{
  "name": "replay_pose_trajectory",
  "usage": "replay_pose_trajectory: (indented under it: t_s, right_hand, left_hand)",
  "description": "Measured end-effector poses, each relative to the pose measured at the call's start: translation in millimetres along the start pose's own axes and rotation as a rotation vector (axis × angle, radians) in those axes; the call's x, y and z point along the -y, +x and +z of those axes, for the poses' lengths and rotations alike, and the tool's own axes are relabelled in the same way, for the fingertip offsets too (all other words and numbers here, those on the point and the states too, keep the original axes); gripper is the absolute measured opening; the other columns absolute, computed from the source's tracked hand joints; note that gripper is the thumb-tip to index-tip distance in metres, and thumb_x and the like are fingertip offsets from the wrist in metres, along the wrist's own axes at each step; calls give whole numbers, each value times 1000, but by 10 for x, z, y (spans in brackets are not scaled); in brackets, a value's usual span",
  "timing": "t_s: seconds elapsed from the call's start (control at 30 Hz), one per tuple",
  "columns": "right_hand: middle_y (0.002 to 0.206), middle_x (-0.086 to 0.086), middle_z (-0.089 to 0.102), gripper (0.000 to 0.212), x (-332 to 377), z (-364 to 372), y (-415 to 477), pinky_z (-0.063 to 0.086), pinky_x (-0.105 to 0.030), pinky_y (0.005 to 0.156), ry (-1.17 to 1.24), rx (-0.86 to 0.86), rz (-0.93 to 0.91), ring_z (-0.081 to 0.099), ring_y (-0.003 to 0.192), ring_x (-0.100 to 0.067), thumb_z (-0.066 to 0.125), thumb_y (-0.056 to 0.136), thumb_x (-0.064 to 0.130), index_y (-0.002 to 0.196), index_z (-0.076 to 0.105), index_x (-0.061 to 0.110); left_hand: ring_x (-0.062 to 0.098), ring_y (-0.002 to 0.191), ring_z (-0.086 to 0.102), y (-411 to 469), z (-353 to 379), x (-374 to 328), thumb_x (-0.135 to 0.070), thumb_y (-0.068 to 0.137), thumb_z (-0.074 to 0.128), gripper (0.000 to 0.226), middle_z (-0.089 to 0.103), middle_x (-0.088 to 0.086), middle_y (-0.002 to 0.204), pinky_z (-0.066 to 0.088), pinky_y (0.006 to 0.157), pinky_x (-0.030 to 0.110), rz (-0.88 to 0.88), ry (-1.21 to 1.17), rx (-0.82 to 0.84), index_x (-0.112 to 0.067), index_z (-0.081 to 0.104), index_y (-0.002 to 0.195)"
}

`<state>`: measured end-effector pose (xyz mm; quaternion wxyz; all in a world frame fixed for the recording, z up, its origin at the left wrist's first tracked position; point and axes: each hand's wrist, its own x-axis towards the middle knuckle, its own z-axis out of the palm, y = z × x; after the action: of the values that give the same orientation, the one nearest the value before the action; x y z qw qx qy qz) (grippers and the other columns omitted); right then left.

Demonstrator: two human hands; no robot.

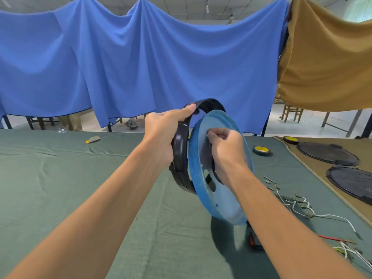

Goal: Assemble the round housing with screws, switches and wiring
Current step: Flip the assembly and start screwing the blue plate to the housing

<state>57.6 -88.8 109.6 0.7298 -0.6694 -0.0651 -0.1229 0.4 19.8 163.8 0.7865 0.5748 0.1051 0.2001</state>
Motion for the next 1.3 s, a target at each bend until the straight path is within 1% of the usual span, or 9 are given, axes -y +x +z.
replay_pose_trajectory:
  t_s: [0.1, 0.23, 0.3, 0.4, 0.6, 0.73, 0.87, 1.1, 1.3]
  right_hand:
    - [78, 3, 67, 14, 0, -52, 19, 52, -31, 68, -41, -5, -32, 65, 78, -15, 57, 91, 14, 81, 65, 20]
    - [78, 4, 66, 14, -35, -50, 6, 53, -33, 68, -58, -5, -38, 64, 76, -13, 57, 91, 12, 82, 65, 19]
    - [79, 5, 66, 13, -57, -23, -5, 48, -27, 66, -89, 10, -49, 62, 77, -10, 58, 92, 12, 84, 66, 19]
    - [82, 4, 68, 14, -112, 54, -16, 52, -31, 71, -134, 52, -40, 63, 80, -12, 59, 92, 13, 82, 67, 21]
    - [90, 1, 69, 16, -214, 248, 1, 56, -41, 82, -276, 135, 3, 64, 89, -19, 58, 93, 14, 81, 67, 22]
    - [94, -3, 69, 17, -282, 370, -1, 56, -43, 82, -391, 163, 16, 63, 92, -22, 57, 93, 12, 83, 68, 21]
    - [91, -6, 68, 22, -339, 465, -5, 54, -35, 74, -484, 177, 25, 63, 89, -22, 56, 92, 6, 76, 68, 15]
    - [89, -4, 65, 22, -437, 507, 16, 50, -32, 67, -690, 193, 59, 59, 87, -19, 53, 91, 2, 77, 68, 10]
    - [102, -23, 67, 23, -465, 503, 19, 54, -52, 79, -847, 196, 62, 60, 95, -30, 48, 89, -1, 98, 69, -7]
  left_hand:
    - [19, 57, 56, 67, -93, 75, -24, 75, 83, 46, 66, 10, 94, 48, 50, 25, -101, -84, -24, 4, 70, 108]
    - [15, 53, 52, 154, -217, 251, -28, 78, 80, 32, 66, 5, 92, 44, 48, 22, -245, -146, -11, -9, 73, 103]
    - [20, 64, 56, 170, -275, 359, -27, 79, 79, 33, 66, 5, 94, 52, 59, 28, -304, -173, -24, -9, 71, 105]
    - [27, 96, 63, 181, -372, 512, -25, 82, 76, 42, 68, 8, 119, 52, 96, 43, -400, -240, -39, -6, 68, 119]
    - [29, 91, 68, 221, -516, 688, -27, 86, 72, 40, 70, 9, 119, 59, 75, 41, -462, -334, -39, -10, 67, 121]
    - [31, 94, 68, 251, -620, 852, -30, 89, 68, 42, 70, 9, 118, 56, 84, 45, -515, -405, -20, -10, 66, 125]
    - [32, 97, 67, 301, -732, 1033, -27, 93, 63, 39, 68, 11, 121, 55, 77, 44, -570, -440, 13, -8, 65, 126]
    - [32, 108, 61, 477, -981, 1274, -20, 91, 65, 42, 63, 15, 128, 44, 106, 46, -554, -290, 96, -1, 61, 128]
    - [33, 91, 66, 589, -1157, 1293, -22, 94, 62, 45, 66, 23, 113, 58, 77, 41, -628, -95, 209, 8, 57, 127]
